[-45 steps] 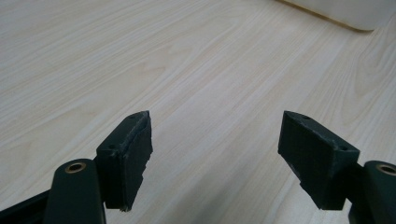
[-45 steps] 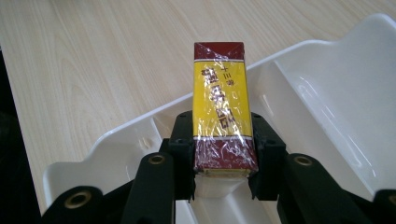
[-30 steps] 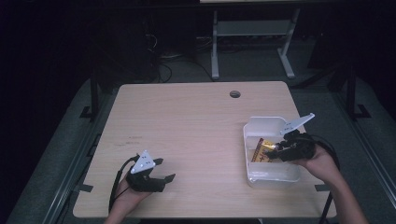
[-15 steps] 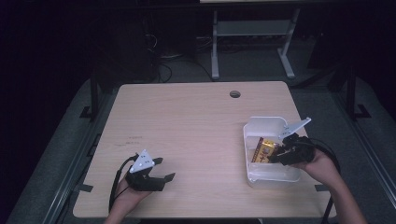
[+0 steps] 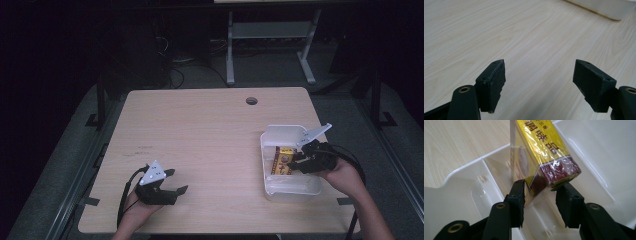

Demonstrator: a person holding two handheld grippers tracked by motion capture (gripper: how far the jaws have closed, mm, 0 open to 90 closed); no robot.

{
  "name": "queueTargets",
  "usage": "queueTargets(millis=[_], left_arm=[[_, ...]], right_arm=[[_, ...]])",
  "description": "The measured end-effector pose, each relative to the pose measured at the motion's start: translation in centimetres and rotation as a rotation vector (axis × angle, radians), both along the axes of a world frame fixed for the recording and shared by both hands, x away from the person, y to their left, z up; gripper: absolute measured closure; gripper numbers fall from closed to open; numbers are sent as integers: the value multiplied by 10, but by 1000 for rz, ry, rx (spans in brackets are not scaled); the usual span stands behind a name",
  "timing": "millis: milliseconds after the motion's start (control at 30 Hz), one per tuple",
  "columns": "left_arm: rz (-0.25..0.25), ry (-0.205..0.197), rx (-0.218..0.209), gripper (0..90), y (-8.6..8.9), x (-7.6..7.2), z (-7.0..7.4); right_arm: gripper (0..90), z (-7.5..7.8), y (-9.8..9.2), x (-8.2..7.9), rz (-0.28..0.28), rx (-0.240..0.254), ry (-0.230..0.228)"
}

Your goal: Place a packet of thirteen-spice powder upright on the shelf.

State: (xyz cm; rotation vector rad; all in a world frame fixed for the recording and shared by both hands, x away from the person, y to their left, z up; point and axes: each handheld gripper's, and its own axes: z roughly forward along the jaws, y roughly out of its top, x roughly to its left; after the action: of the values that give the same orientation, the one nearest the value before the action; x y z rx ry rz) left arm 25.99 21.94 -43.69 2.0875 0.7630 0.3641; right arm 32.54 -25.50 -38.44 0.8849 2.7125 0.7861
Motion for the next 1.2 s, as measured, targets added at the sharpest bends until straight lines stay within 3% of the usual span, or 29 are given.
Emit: queueTargets(millis=[600, 767, 1200], left_arm=[[-2, 1, 0, 257, 0, 0, 1], [-1, 1, -4, 257, 1, 0, 1], [0, -1, -7, 257, 2, 0, 2]], right_arm=[[492, 5, 3, -3, 15, 77, 5], [438, 12, 9, -3, 20, 100, 0], [396, 23, 25, -1, 50, 134, -15]])
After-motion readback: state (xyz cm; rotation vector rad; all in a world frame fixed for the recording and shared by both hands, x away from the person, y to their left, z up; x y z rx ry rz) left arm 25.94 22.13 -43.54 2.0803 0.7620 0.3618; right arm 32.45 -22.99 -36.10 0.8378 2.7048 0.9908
